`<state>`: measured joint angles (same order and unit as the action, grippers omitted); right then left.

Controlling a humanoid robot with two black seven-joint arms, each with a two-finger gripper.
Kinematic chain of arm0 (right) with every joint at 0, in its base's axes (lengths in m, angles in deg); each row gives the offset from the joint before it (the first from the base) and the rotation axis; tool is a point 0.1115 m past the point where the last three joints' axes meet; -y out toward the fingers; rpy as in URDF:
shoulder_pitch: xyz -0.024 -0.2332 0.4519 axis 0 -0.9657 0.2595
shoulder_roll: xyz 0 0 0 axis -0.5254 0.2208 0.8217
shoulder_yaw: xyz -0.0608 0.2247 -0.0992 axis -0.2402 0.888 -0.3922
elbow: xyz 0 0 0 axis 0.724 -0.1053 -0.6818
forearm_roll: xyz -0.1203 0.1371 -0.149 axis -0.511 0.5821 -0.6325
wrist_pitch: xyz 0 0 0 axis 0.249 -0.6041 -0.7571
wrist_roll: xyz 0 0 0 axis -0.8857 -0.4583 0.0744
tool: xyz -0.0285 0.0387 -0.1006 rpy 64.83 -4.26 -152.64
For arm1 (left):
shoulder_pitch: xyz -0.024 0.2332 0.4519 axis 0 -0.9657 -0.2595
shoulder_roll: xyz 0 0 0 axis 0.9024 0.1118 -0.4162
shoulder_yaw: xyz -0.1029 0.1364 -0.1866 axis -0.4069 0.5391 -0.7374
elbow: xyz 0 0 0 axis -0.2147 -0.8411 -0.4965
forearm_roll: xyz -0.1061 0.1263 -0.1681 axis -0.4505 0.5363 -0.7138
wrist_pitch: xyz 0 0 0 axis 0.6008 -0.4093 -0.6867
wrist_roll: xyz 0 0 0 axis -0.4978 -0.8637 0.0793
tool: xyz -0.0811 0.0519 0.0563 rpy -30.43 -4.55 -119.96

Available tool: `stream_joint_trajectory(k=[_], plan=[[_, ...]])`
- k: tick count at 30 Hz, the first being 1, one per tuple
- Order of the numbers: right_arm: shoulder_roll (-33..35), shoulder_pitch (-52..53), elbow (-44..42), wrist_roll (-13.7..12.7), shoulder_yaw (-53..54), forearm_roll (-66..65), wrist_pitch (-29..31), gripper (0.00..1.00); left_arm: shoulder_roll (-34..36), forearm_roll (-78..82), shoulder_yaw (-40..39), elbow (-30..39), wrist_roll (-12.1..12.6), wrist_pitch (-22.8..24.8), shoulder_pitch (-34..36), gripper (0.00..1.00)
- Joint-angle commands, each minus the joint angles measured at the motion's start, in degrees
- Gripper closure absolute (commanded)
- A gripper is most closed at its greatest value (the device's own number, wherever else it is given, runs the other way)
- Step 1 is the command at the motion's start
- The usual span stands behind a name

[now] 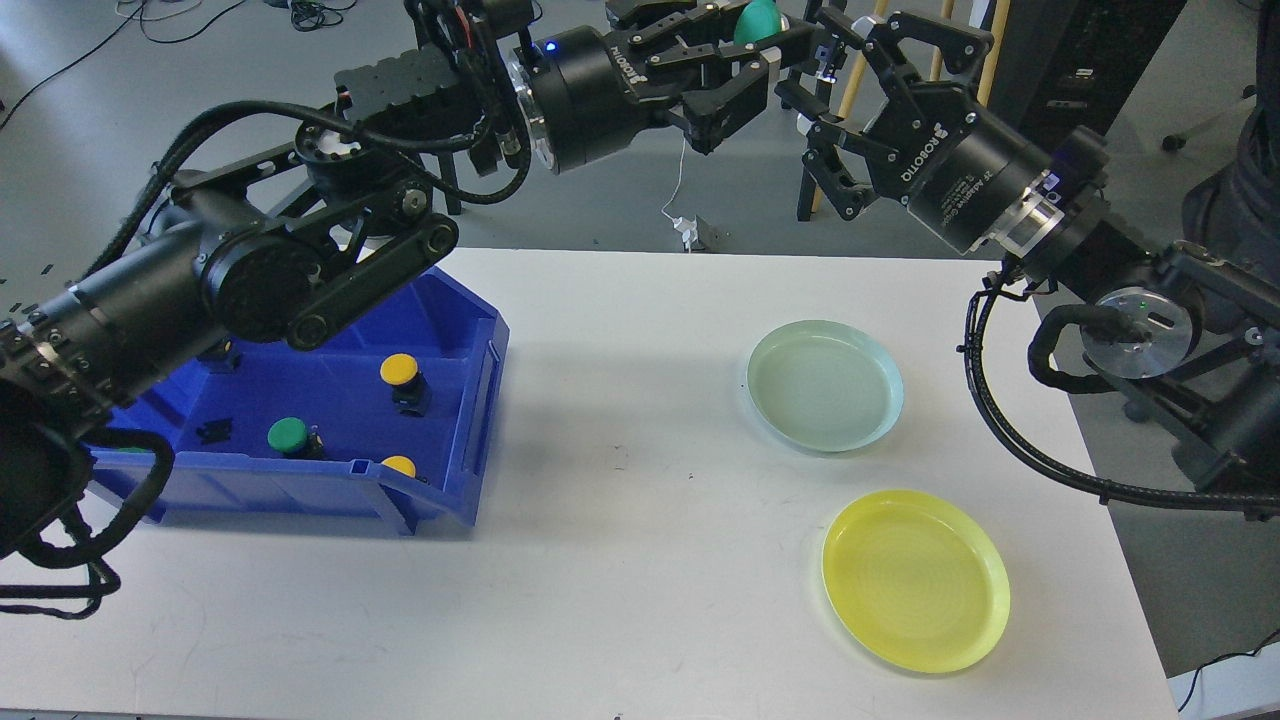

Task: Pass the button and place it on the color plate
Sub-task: 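Grasp the green button with the right gripper from the left gripper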

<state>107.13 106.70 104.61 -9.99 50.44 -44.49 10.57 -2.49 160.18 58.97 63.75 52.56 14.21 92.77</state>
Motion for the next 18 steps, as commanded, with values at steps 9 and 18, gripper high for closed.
stream_joint_trajectory(k=[9, 18], plan=[[0.1, 0.2, 0.0, -0.3, 0.2, 0.0, 0.0, 0.75, -0.4, 0.0, 0.0, 0.1, 0.0, -0.3, -0.1, 0.74], [0.1, 0.2, 0.0, -0.6, 0.4, 0.0, 0.4, 0.87, -0.4, 0.0, 0.1, 0.1, 0.1, -0.3, -0.2, 0.7]])
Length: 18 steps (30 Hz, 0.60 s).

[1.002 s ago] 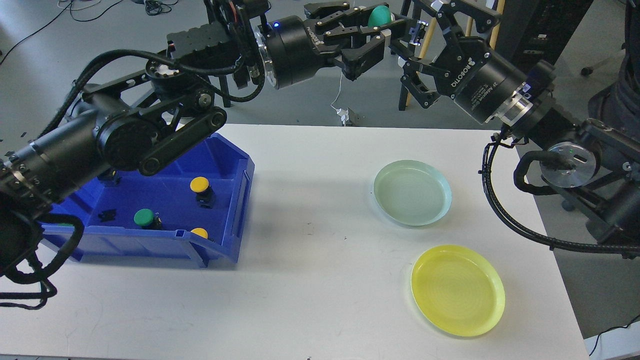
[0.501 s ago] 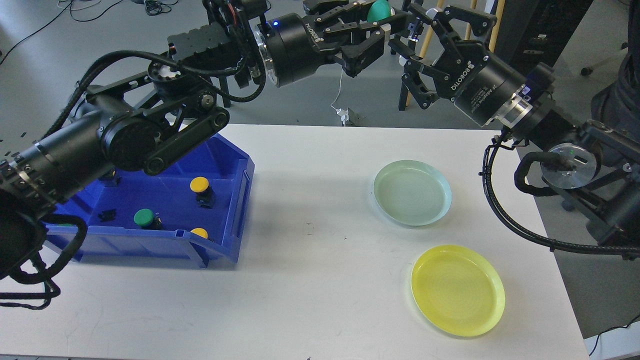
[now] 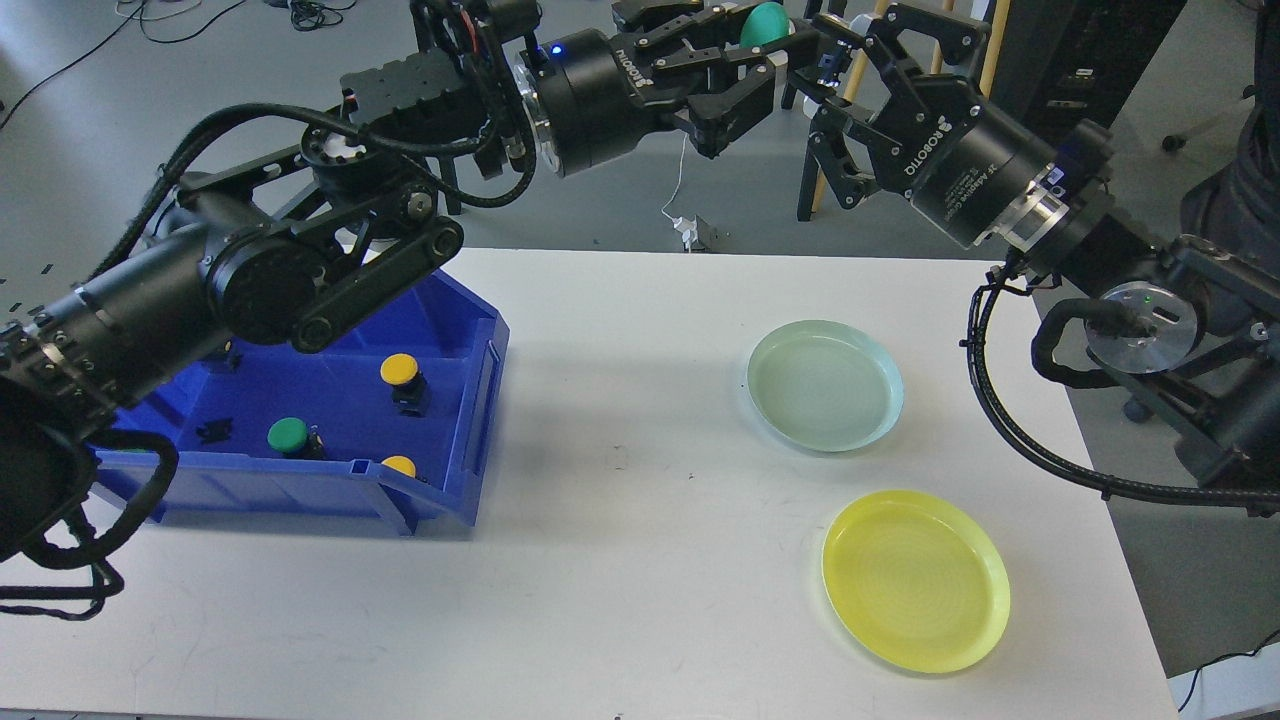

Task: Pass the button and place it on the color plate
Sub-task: 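Grasp the green button with the right gripper from the left gripper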

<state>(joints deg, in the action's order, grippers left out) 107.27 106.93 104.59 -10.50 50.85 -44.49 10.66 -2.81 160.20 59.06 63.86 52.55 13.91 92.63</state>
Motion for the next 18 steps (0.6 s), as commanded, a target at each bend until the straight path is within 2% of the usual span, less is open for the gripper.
stream_joint_trajectory(k=[1, 3, 4, 5, 9, 18], plan=[[0.0, 0.0, 0.0, -0.1, 0.0, 0.0, 0.4, 0.87, -0.1, 0.0, -0.1, 0.0, 0.1, 0.0, 0.0, 0.64], [-0.1, 0.0, -0.1, -0.1, 0.0, -0.1, 0.3, 0.87, -0.4, -0.1, -0.1, 0.0, 0.2, -0.1, 0.0, 0.46], [0.0, 0.0, -0.1, -0.1, 0.0, 0.0, 0.3, 0.87, -0.7, -0.2, -0.1, 0.0, 0.3, -0.1, 0.0, 0.3], [-0.1, 0.0, -0.1, -0.1, 0.0, 0.0, 0.3, 0.87, -0.9, -0.2, -0.1, 0.0, 0.3, -0.1, 0.0, 0.1], [0.0, 0.0, -0.1, -0.1, 0.0, -0.1, 0.4, 0.87, -1.2, -0.4, -0.1, 0.0, 0.6, -0.1, -0.2, 0.04], [1.7, -0.5, -0.7, -0.1, 1.6, 0.0, 0.0, 0.87, 0.3, -1.7, -0.5, -0.2, 2.9, 1.7, -1.2, 0.01]])
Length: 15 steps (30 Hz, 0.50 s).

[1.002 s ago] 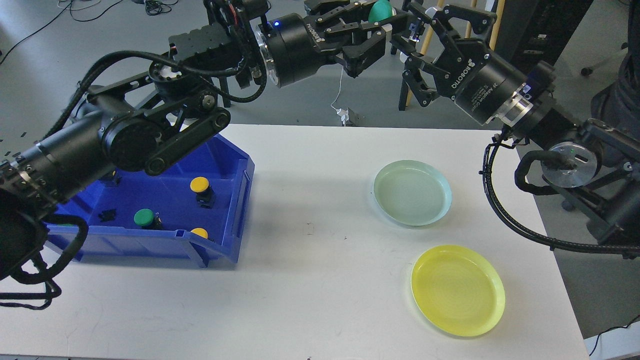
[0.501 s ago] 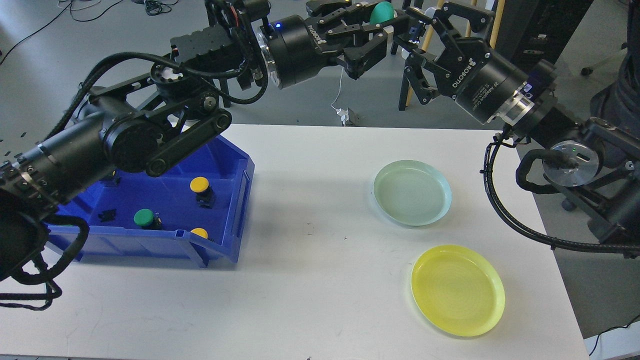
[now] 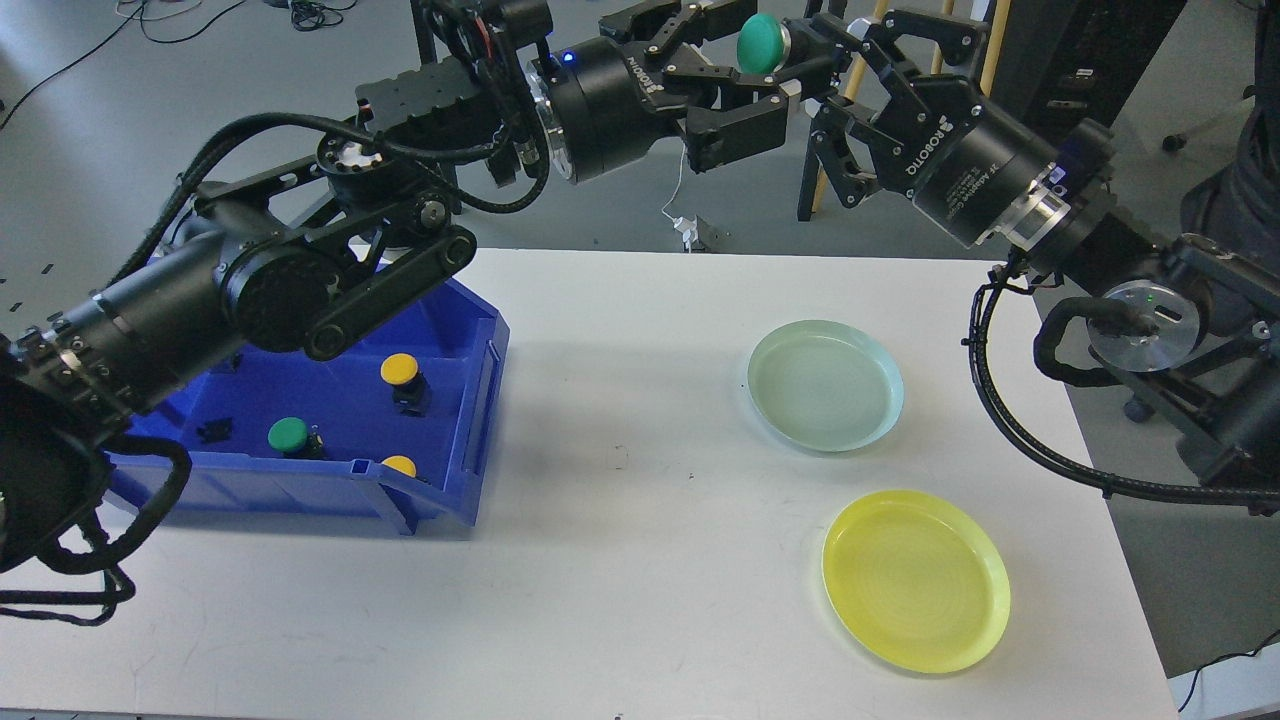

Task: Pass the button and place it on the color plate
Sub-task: 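Grasp the green button with the right gripper from the left gripper, then lower the green button onto the pale green plate and release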

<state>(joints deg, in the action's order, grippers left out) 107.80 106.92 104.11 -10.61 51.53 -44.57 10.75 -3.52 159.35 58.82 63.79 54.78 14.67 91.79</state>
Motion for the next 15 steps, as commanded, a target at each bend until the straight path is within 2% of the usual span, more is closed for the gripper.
stream_joint_trajectory(k=[1, 9, 15], plan=[[2.4, -0.7, -0.5, -0.1, 1.2, 0.1, -0.1, 0.87, 1.9, -1.9, -0.3, -0.1, 0.7, 1.4, -0.5, 0.01], [7.3, -7.7, -4.9, -0.8, 0.1, -1.3, 0.3, 0.86, 11.6, -7.4, -0.6, 0.0, 0.3, 1.6, -1.7, 0.01], [6.1, -10.1, -14.9, -1.6, -6.2, -4.1, 0.3, 0.84, 15.9, -12.1, -0.9, 0.8, -0.1, 1.3, -1.7, 0.01]])
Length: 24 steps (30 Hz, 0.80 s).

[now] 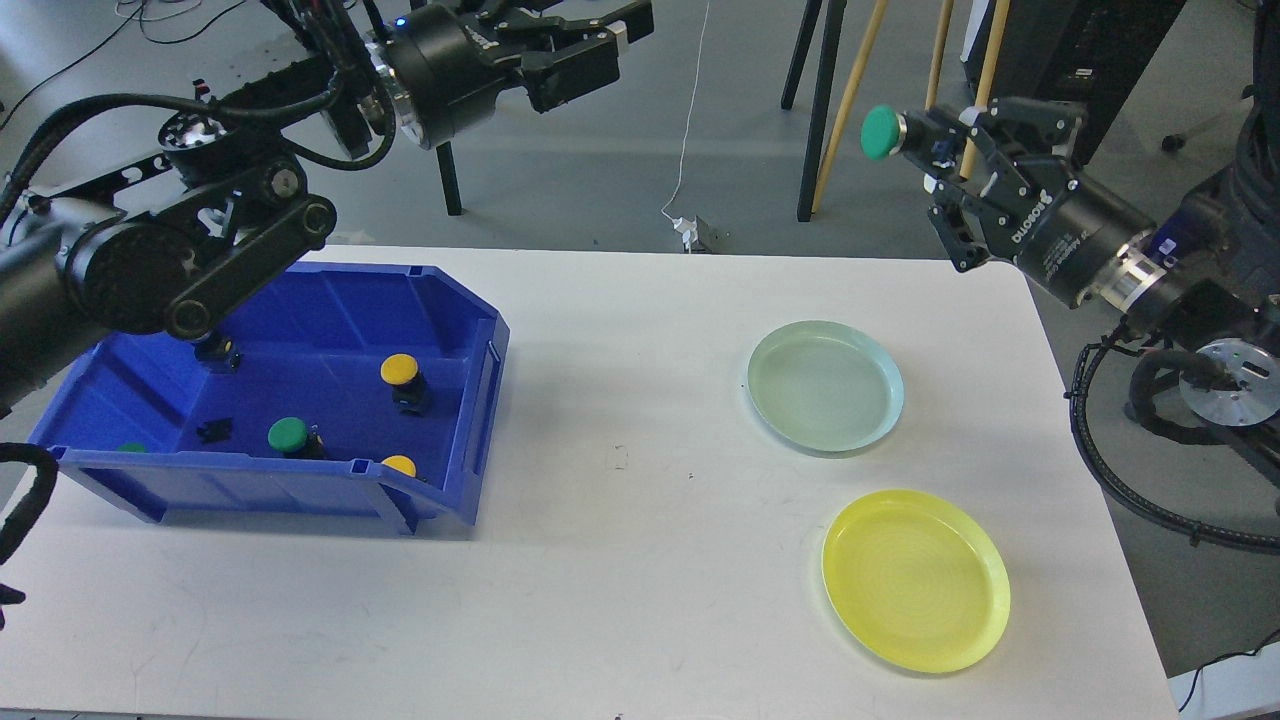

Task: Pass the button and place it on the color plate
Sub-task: 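Lower the green button onto the pale green plate and release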

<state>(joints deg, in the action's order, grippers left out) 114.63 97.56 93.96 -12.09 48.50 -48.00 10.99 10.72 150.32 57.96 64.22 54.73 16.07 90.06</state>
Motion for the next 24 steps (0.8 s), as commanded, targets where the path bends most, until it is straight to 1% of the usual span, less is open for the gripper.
stream_joint_trajectory(k=[1, 6, 9, 13, 15, 18, 20, 24], plan=[[-1.5, -0.8, -6.3, -0.1, -4.2, -0.7, 0.0, 0.84, 2.0, -4.3, 0.0, 0.4, -0.1, -0.1, 0.0, 0.01], [-7.5, -0.1, -14.6, -0.4, -11.5, -1.2, -0.1, 0.83, 2.1, -6.7, -0.7, 0.5, -0.1, -0.1, 0.1, 0.01], [-10.6, -0.1, -17.5, -0.4, -14.4, -1.3, -0.1, 0.82, 2.1, -6.7, -0.9, 0.6, -0.3, -0.1, 0.0, 0.01], [-14.4, -0.1, -21.4, -0.4, -16.0, -2.4, -0.1, 0.8, 2.2, -6.8, -0.8, 0.6, -2.2, -0.1, -0.1, 0.01], [-16.3, 0.1, -23.0, -0.5, -16.1, -4.0, -0.4, 0.74, 2.2, -6.8, -0.8, 0.6, -2.3, -0.1, -0.2, 0.01], [-19.2, 0.3, -27.1, -0.8, -16.1, -4.9, -0.4, 0.58, 3.0, -6.8, -0.8, 0.6, -2.4, -0.1, -0.8, 0.01], [-21.0, 0.6, -29.4, -0.8, -16.1, -5.1, -0.2, 0.5, 3.3, -6.8, -0.8, 0.6, -2.6, -0.1, -0.9, 0.01], [-22.0, 1.3, -29.7, -0.7, -16.4, -5.1, -0.2, 0.37, 4.3, -6.8, -0.8, 0.6, -3.0, -0.1, -1.7, 0.01]])
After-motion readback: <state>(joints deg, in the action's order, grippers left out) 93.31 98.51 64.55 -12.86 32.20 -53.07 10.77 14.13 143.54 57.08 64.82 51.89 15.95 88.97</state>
